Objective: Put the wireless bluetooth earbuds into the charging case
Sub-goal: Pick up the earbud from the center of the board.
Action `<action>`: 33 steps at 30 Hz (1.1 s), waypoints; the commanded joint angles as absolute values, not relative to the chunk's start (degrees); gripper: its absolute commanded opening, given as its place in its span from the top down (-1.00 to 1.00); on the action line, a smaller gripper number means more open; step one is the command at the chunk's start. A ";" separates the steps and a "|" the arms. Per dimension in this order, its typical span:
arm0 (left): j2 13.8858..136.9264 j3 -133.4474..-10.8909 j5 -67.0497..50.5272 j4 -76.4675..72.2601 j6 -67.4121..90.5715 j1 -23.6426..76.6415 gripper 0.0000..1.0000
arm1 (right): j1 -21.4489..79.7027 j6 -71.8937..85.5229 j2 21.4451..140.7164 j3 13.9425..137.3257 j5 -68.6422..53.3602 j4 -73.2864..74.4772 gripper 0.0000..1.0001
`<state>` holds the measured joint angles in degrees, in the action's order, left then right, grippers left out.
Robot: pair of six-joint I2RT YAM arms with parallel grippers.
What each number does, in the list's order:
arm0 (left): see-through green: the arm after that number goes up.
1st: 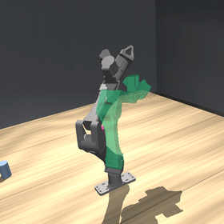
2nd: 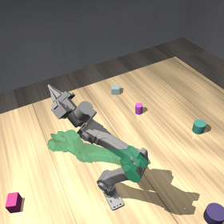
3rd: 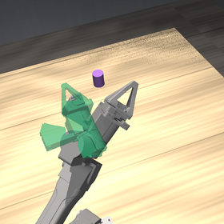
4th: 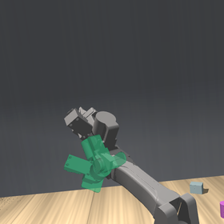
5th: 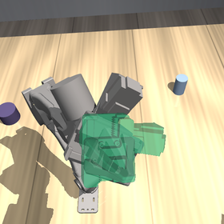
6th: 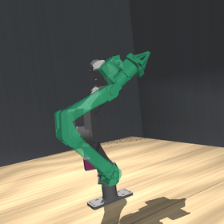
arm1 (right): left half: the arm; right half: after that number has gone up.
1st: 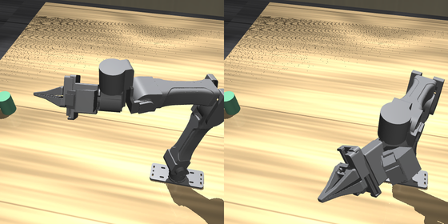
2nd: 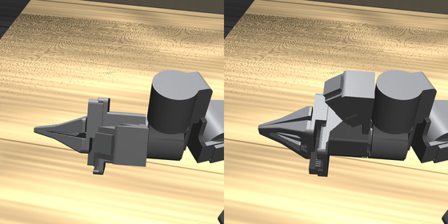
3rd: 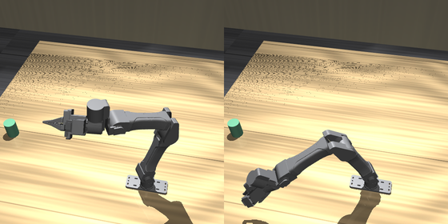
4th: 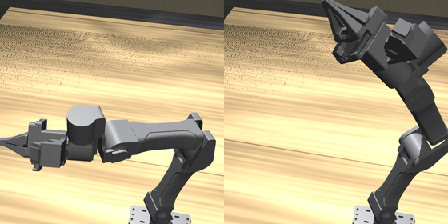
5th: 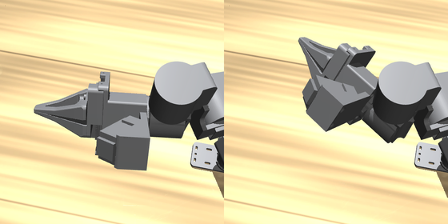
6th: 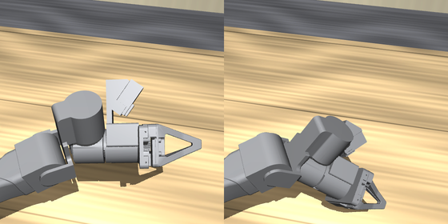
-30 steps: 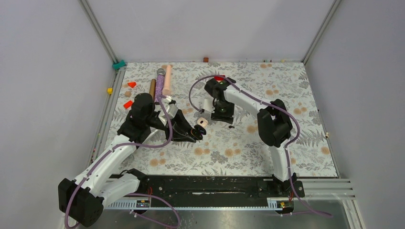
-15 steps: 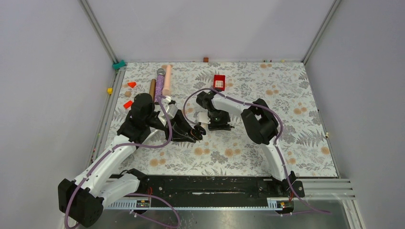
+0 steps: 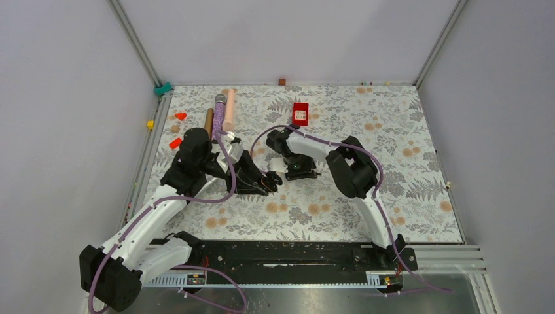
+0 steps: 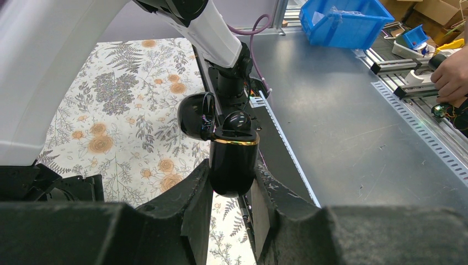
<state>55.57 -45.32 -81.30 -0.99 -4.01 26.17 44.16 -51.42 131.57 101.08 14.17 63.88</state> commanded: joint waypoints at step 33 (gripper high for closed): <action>54.57 -45.35 -83.09 -3.39 -4.13 26.18 1.00 | 34.34 -37.92 113.55 113.40 11.57 61.26 0.50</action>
<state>55.57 -45.32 -81.30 -0.97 -3.99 26.20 38.72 -44.34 117.99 109.78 13.65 62.81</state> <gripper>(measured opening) 0.286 0.261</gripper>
